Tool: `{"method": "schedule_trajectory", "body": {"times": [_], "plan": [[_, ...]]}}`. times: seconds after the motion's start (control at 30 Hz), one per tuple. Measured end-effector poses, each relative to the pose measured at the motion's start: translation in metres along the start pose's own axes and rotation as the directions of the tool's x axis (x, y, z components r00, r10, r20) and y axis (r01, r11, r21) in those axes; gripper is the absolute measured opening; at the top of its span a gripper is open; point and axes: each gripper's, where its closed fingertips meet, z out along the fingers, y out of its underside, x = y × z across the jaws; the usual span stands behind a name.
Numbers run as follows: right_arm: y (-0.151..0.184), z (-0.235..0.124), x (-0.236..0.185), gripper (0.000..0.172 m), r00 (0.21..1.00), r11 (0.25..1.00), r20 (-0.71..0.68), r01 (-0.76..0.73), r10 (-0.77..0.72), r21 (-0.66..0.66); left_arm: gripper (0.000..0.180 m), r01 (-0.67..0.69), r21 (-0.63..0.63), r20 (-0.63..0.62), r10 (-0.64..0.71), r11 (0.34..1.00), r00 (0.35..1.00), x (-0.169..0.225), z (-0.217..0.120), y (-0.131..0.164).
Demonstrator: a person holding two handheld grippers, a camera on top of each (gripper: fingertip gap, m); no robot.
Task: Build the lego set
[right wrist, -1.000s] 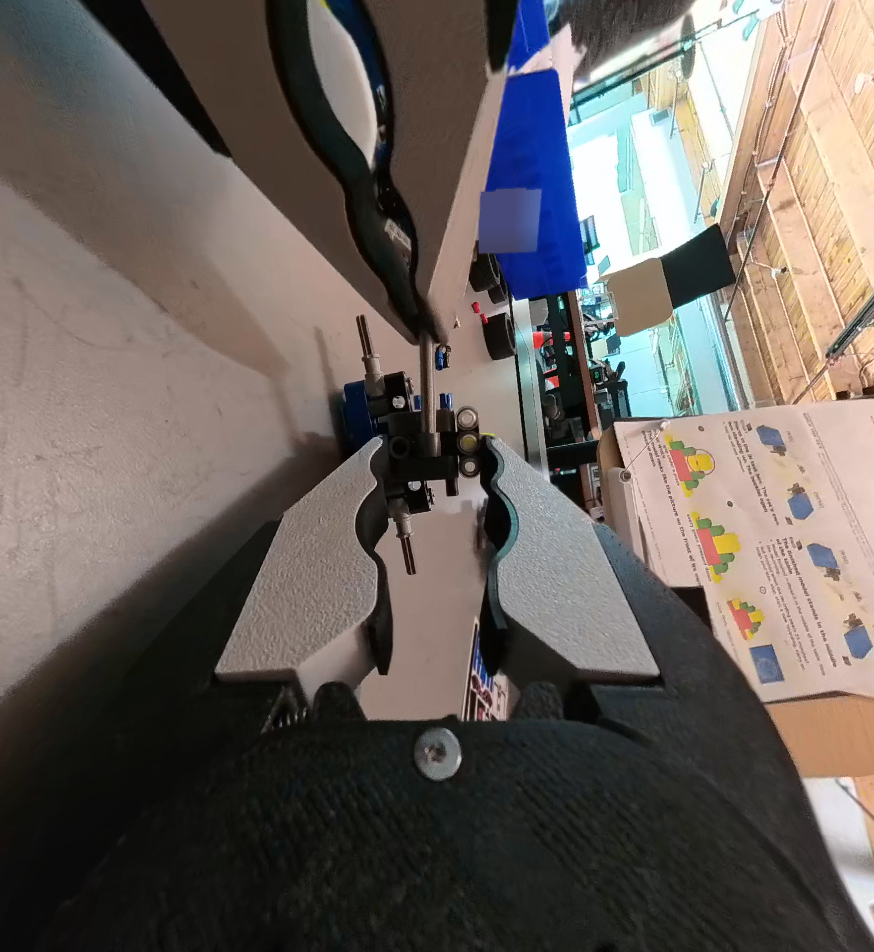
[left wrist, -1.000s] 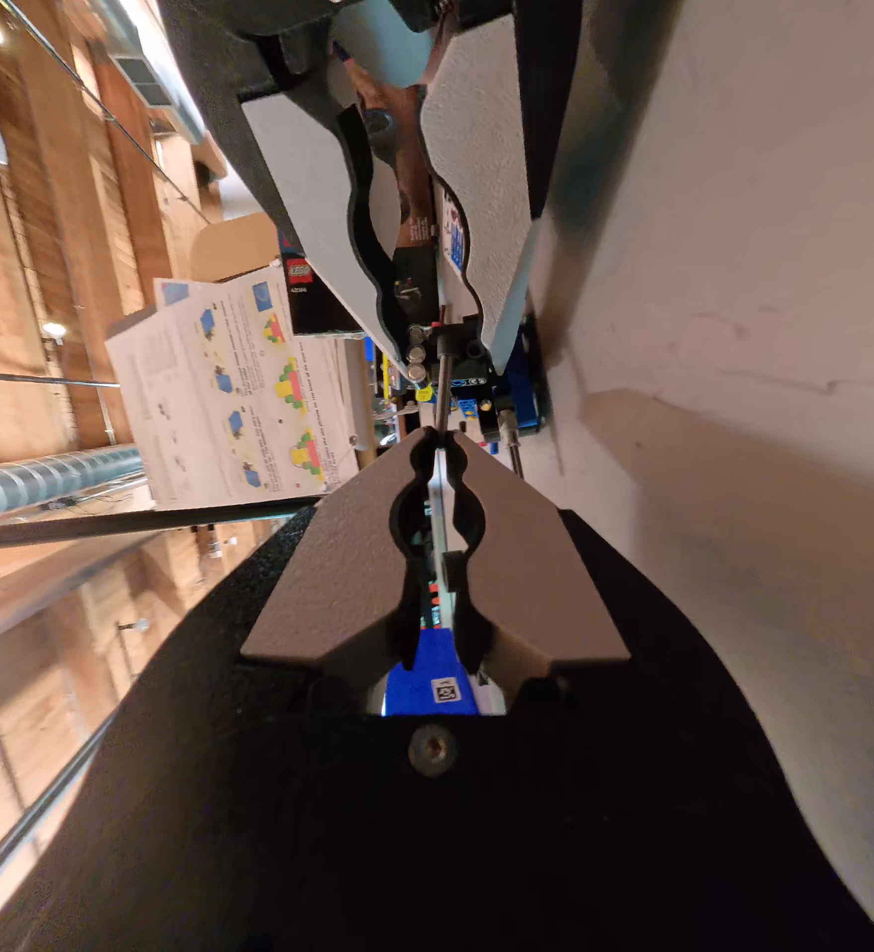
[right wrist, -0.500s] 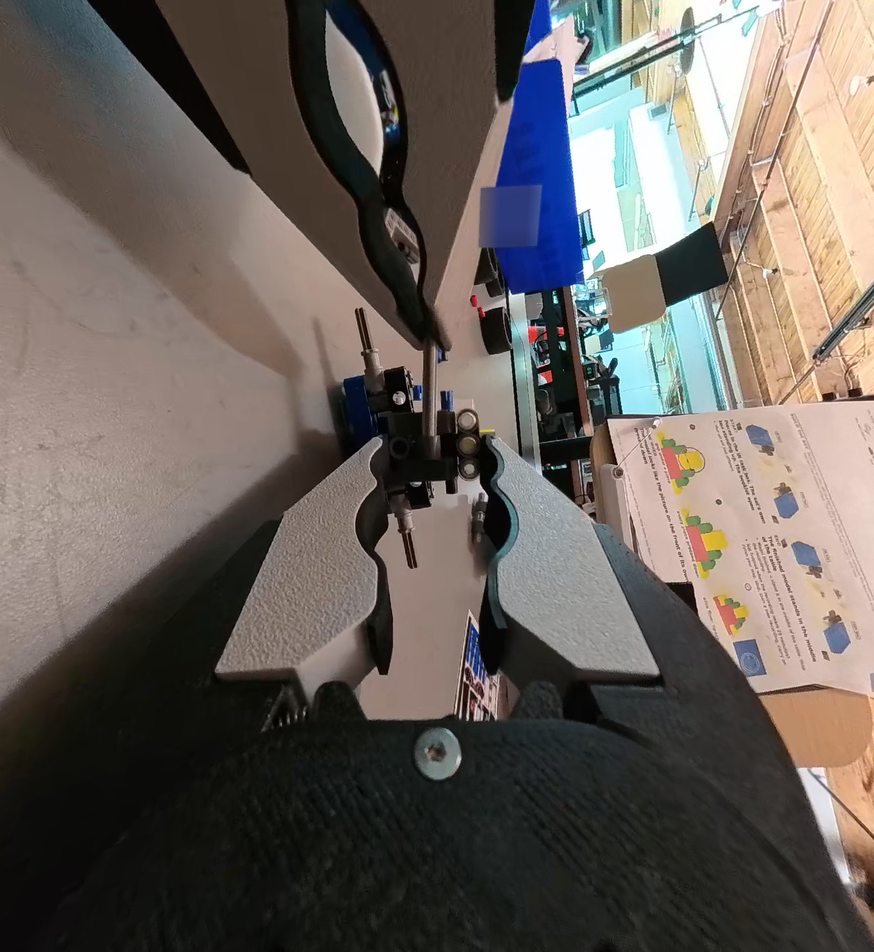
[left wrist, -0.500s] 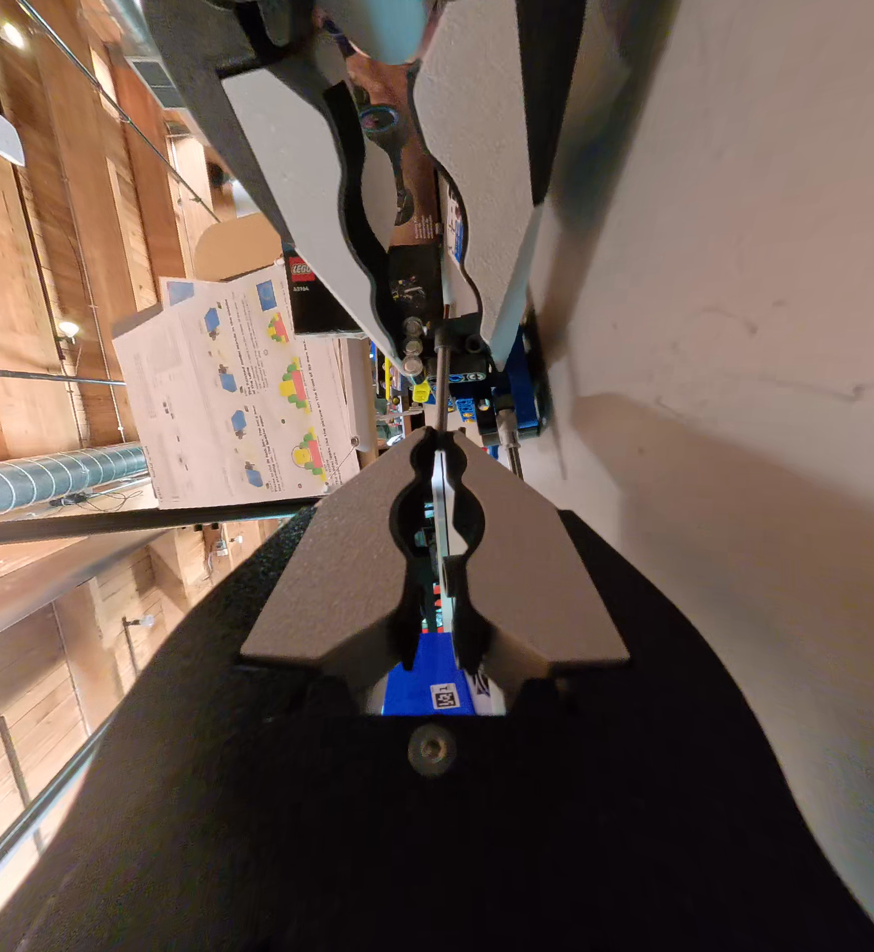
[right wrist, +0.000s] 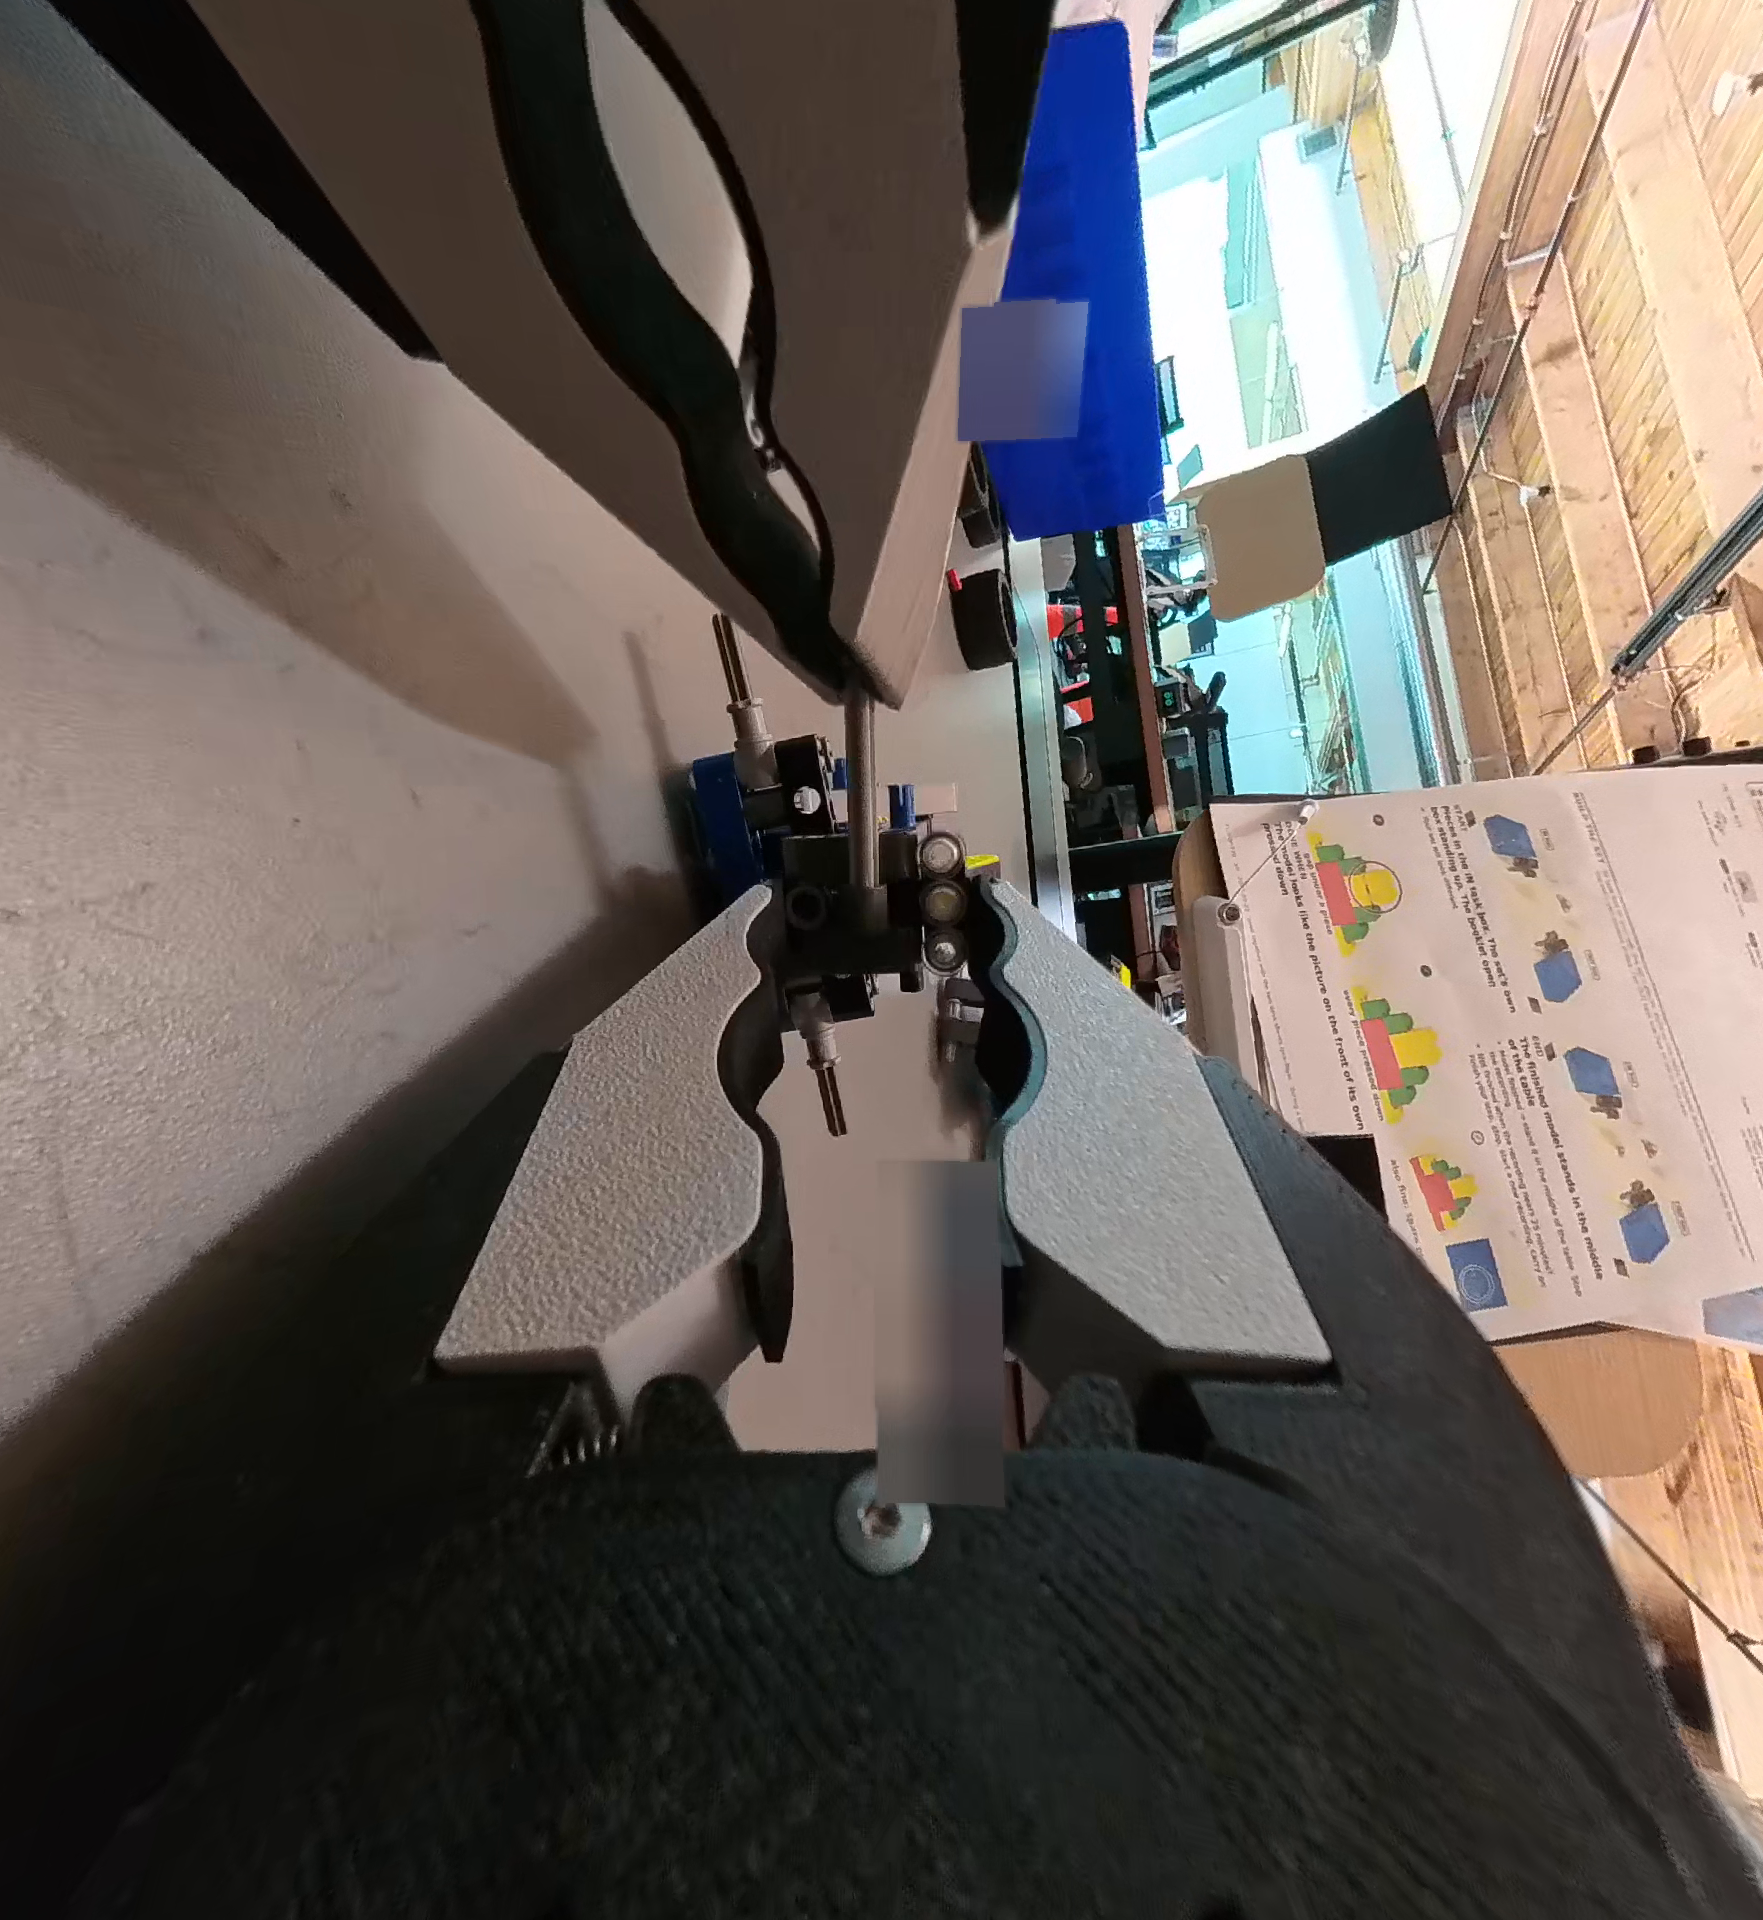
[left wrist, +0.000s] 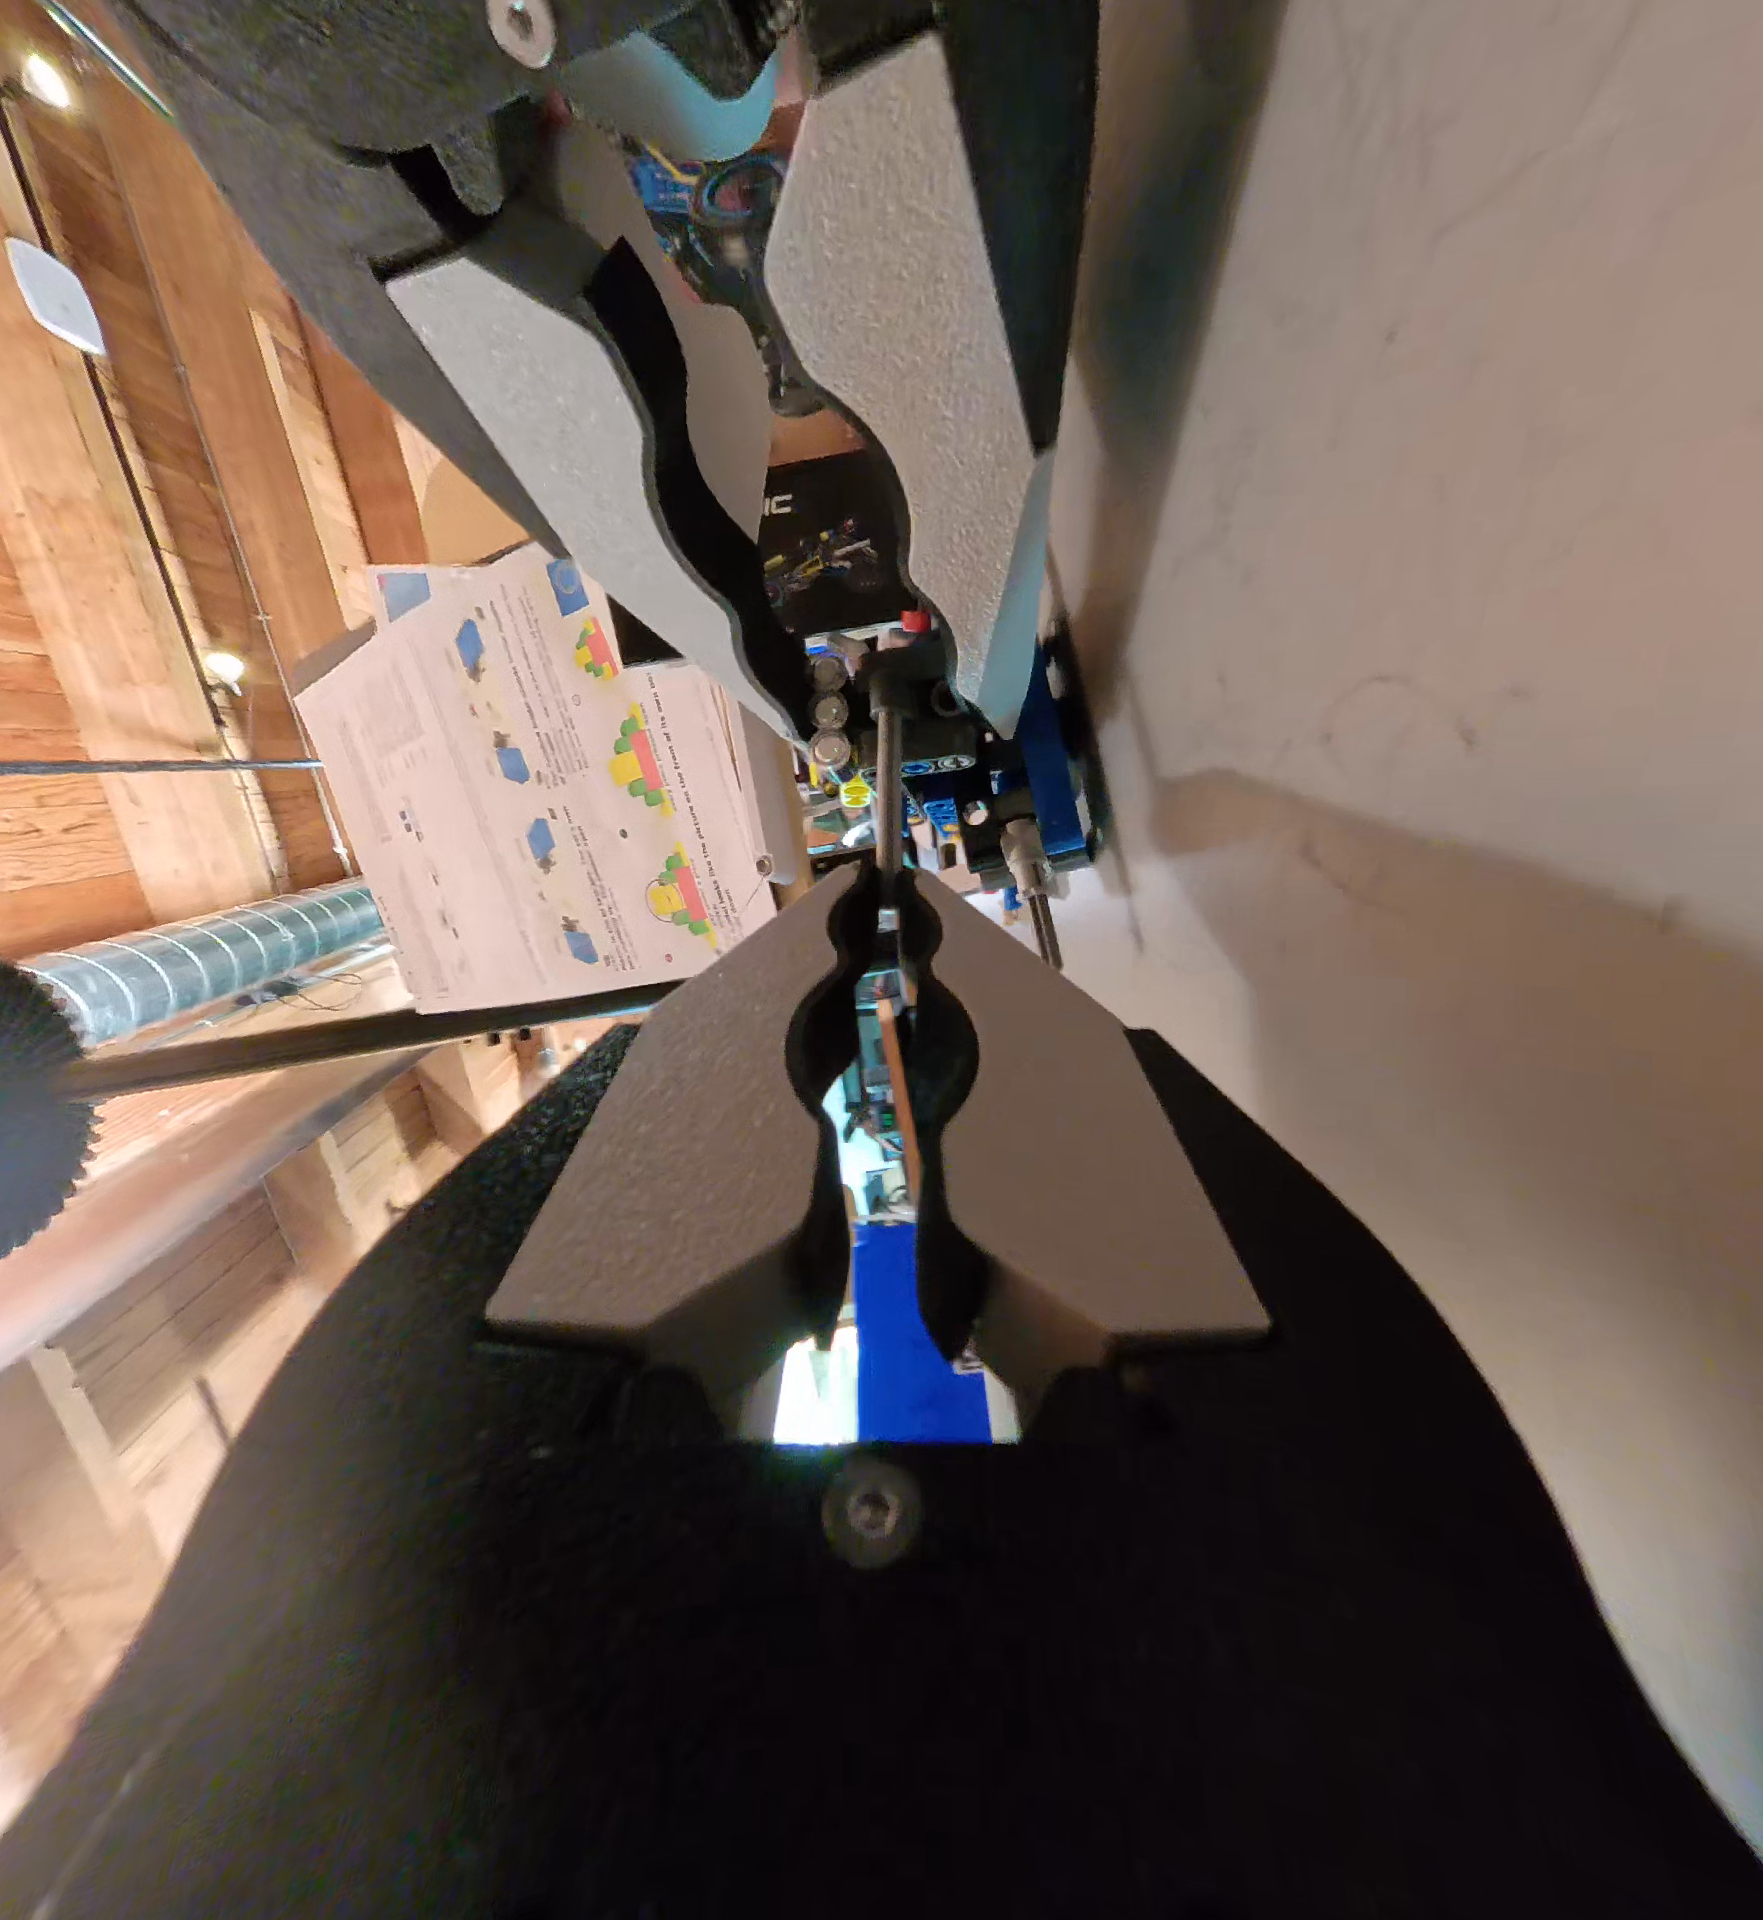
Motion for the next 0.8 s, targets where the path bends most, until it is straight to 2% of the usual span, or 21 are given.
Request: {"method": "schedule_trajectory", "body": {"times": [0.1, 0.23, 0.37, 0.4, 0.5, 0.53, 0.63, 0.67, 0.8], "plan": [[0.0, 0.0004, 0.0005, 0.031, 1.0, 1.0, 0.001, -0.016, 0.016, -0.003, 0.0, 0.097, -0.002, -0.027, -0.097, 0.995, 0.995, -0.0006, 0.0008, 0.0008], [0.001, 0.0007, 0.0005, 0.031, 1.0, 1.0, -0.005, -0.002, 0.002, -0.016, 0.0, -0.073, -0.052, 0.035, 0.075, 0.996, 0.997, -0.0018, 0.0003, -0.0007], [0.0012, 0.0011, 0.0007, 0.031, 1.0, 1.0, -0.009, -0.005, 0.005, -0.023, 0.0, -0.074, -0.066, 0.035, 0.076, 0.995, 0.996, -0.0032, -0.0005, -0.002], [0.0019, 0.0013, 0.001, 0.031, 1.0, 1.0, -0.011, -0.004, 0.004, -0.027, 0.0, -0.048, -0.068, 0.027, 0.05, 0.997, 0.998, -0.0019, -0.0003, -0.0022], [0.0019, 0.0011, 0.0013, 0.031, 1.0, 1.0, -0.011, -0.012, 0.012, -0.027, 0.0, 0.162, -0.049, -0.036, -0.164, 0.986, 0.986, -0.0005, 0.0004, -0.0025], [0.0015, 0.0012, 0.0014, 0.031, 1.0, 0.999, -0.01, -0.019, 0.019, -0.026, 0.0, 0.158, -0.053, -0.031, -0.16, 0.986, 0.987, -0.0022, 0.0006, -0.0019], [0.001, 0.001, 0.0007, 0.031, 1.0, 1.0, -0.01, -0.003, 0.003, -0.025, 0.0, -0.037, -0.074, 0.034, 0.04, 0.997, 0.999, -0.0016, 0.0012, -0.0038], [-0.0015, 0.001, -0.0005, 0.031, 1.0, 1.0, -0.01, 0.015, -0.015, -0.018, 0.0, -0.055, -0.066, 0.034, 0.057, 0.996, 0.998, -0.0003, 0.0018, -0.0051], [-0.0008, 0.0014, -0.0001, 0.031, 1.0, 0.999, -0.016, 0.026, -0.026, -0.036, 0.0, 0.078, -0.023, -0.019, -0.078, 0.997, 0.997, 0.0002, 0.0031, -0.0053]]}}
